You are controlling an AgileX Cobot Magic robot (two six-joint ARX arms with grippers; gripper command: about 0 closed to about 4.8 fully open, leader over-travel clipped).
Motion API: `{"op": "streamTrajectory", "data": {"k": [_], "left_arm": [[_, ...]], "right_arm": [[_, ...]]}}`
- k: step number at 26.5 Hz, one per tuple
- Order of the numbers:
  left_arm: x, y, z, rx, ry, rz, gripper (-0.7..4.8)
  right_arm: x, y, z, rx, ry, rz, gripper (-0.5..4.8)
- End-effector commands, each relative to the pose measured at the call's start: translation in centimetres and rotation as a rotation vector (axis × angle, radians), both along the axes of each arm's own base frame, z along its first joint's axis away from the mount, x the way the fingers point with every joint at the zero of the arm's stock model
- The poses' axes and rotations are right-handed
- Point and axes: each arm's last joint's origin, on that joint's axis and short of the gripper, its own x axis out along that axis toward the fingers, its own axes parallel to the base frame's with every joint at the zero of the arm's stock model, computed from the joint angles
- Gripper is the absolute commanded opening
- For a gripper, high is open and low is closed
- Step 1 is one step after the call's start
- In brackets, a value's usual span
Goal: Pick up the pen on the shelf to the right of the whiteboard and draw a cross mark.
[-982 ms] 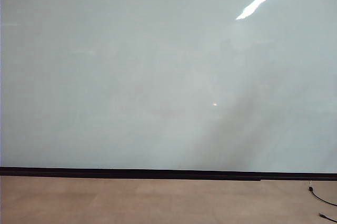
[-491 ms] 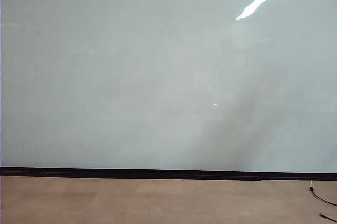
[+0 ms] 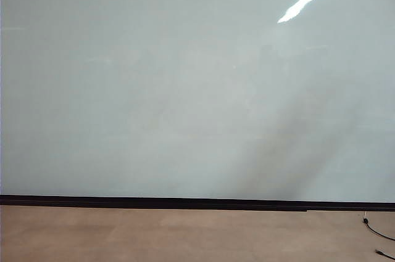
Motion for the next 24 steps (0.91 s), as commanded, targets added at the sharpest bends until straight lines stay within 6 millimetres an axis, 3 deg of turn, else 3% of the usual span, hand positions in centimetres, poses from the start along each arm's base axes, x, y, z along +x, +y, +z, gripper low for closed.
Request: {"op": "streamTrajectory", "data": {"k": [1, 5, 11, 14, 24], "left_arm": [[0.0, 0.0, 0.1, 0.004, -0.008, -0.004, -0.04], [0.0, 0.0, 0.1, 0.004, -0.007, -0.004, -0.04], [0.0, 0.0, 0.1, 0.004, -0.008, -0.004, -0.04], [0.0, 0.0, 0.1, 0.004, -0.008, -0.004, -0.04], [0.0, 0.0, 0.1, 0.004, -0.007, -0.004, -0.04]], "right_arm": [[0.4, -0.1, 0.6, -0.02, -0.037, -0.009, 0.79], [1.2, -0.1, 0.7, -0.04, -0.023, -0.011, 1.15], [2.5, -0.2, 0.8, -0.074, -0.031, -0.002, 1.23], [3.0, -0.4, 0.8, -0.095, -0.043, 0.013, 1.62], [4.1, -2.4, 0.6, -0.115, -0.043, 0.068, 1.81]]}}
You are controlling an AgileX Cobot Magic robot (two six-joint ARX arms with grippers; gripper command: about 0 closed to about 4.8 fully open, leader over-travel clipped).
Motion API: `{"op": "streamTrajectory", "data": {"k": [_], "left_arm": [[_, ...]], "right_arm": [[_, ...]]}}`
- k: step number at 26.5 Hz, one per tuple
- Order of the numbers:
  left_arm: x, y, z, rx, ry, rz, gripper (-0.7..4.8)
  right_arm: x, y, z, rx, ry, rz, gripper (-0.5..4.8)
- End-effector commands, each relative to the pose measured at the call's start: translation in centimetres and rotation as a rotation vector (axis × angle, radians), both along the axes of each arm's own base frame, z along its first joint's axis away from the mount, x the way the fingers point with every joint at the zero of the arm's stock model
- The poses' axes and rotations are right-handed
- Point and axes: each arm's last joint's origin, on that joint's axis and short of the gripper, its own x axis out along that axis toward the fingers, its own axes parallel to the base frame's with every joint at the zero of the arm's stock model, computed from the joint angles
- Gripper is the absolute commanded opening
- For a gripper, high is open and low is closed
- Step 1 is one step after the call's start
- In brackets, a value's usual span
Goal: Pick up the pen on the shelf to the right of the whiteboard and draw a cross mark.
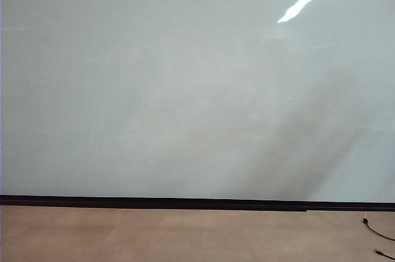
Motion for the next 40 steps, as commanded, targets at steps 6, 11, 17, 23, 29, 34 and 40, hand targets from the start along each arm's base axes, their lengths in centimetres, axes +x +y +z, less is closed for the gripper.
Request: {"op": "streamTrajectory", "data": {"k": [6, 11, 17, 23, 29, 34, 40], "left_arm": [[0.0, 0.0, 0.1, 0.004, -0.007, -0.004, -0.05], [0.0, 0.0, 0.1, 0.004, -0.007, -0.004, -0.05], [0.0, 0.0, 0.1, 0.004, -0.007, -0.004, -0.04], [0.0, 0.0, 0.1, 0.004, -0.007, -0.004, -0.04], [0.0, 0.0, 0.1, 0.004, -0.007, -0.003, -0.04], [0.0, 0.0, 0.1, 0.004, -0.007, -0.004, -0.05], [0.0, 0.0, 0.1, 0.004, -0.007, -0.004, -0.04]], "right_arm": [[1.6, -2.3, 1.5, -0.077, -0.04, 0.058, 2.31], [3.1, -3.9, 1.7, -0.048, -0.019, 0.125, 2.31], [5.0, -5.4, 1.1, 0.005, -0.016, 0.127, 2.35], [7.3, -7.1, 0.1, 0.091, 0.003, 0.122, 2.77], [9.9, -8.6, -1.5, 0.164, 0.03, 0.137, 2.77], [12.1, -9.8, -2.5, 0.186, 0.052, 0.161, 2.77], [13.9, -10.7, -2.9, 0.244, 0.077, 0.207, 2.75]]}}
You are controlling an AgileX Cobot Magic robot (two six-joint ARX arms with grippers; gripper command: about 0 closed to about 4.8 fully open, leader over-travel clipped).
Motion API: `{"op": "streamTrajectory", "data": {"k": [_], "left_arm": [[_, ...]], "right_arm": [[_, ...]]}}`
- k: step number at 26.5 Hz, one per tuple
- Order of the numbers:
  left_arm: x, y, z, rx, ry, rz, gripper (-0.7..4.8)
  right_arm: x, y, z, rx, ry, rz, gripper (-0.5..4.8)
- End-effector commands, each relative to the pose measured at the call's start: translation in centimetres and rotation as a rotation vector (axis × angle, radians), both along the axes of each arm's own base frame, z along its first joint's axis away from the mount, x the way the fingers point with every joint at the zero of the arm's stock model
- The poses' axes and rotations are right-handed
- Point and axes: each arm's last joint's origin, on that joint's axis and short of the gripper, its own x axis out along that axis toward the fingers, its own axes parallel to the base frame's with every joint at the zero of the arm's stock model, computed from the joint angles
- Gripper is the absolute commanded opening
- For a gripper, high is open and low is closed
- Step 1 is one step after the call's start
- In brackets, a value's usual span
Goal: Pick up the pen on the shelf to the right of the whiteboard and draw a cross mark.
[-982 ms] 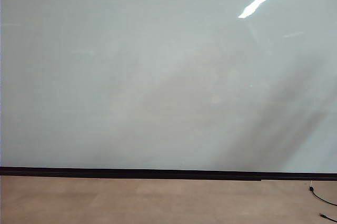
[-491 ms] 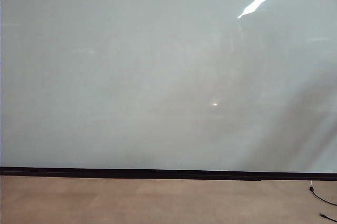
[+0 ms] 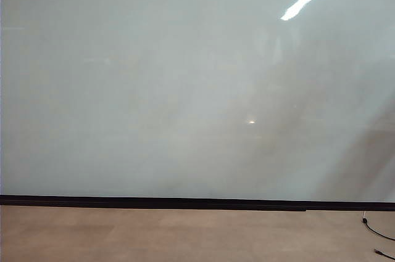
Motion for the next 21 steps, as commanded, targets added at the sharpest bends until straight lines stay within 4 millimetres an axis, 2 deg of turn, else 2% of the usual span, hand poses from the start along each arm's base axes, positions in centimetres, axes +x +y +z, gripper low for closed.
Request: {"op": "streamTrajectory", "data": {"k": [1, 21], "left_arm": [[0.0, 0.0, 0.1, 0.004, -0.008, -0.004, -0.05], [0.0, 0.0, 0.1, 0.004, -0.008, -0.004, -0.04]], "right_arm": [[0.6, -0.3, 0.1, 0.025, 0.014, 0.037, 2.75], [3.2, -1.6, -0.5, -0.021, 0.001, 0.094, 2.74]]}}
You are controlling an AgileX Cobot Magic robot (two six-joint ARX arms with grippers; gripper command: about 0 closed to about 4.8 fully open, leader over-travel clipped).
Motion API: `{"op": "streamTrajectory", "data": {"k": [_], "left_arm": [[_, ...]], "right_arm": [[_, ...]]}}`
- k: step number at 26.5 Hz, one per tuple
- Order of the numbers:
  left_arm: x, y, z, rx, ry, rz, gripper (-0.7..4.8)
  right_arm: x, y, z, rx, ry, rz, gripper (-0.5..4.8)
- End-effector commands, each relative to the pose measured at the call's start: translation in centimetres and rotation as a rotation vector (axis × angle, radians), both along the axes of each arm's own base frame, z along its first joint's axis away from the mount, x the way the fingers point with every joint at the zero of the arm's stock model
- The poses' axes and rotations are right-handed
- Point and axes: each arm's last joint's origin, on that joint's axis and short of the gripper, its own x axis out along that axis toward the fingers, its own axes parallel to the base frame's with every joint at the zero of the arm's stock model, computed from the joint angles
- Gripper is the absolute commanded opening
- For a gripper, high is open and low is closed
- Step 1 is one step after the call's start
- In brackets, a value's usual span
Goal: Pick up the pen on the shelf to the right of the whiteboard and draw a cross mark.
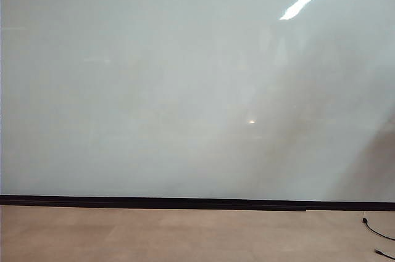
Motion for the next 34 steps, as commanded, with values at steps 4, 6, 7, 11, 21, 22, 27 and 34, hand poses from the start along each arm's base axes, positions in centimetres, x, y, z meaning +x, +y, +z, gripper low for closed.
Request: {"op": "streamTrajectory", "data": {"k": [4, 6, 7, 11, 21, 22, 27, 34], "left_arm": [[-0.01, -0.01, 0.15, 0.004, -0.008, -0.004, -0.05], [-0.01, -0.01, 0.15, 0.004, -0.008, -0.004, -0.04], [-0.01, -0.01, 0.15, 0.004, -0.008, -0.004, -0.05], [-0.01, -0.01, 0.15, 0.004, -0.008, -0.004, -0.05], [-0.01, -0.01, 0.15, 0.004, -0.008, -0.004, -0.04], [-0.01, -0.01, 0.15, 0.004, -0.008, -0.004, -0.04], [-0.01, -0.01, 0.15, 0.004, -0.008, -0.004, -0.05], [-0.01, -0.01, 0.15, 0.004, -0.008, -0.004, -0.04]], "right_arm": [[0.2, -0.1, 0.46, -0.023, -0.034, 0.01, 2.69], [0.19, -0.08, 0.46, -0.023, -0.035, 0.014, 2.69], [0.19, -0.06, 0.47, -0.023, -0.036, 0.024, 2.66], [0.14, -0.05, 0.49, -0.017, -0.038, 0.041, 2.61], [-0.18, -0.59, 0.69, -0.015, -0.055, 0.031, 2.61], [-0.18, -0.59, 0.69, -0.014, -0.055, 0.031, 2.61], [-0.17, -0.56, 0.69, -0.012, -0.055, 0.034, 2.29], [-0.16, -0.54, 0.69, -0.012, -0.055, 0.035, 1.98]]}}
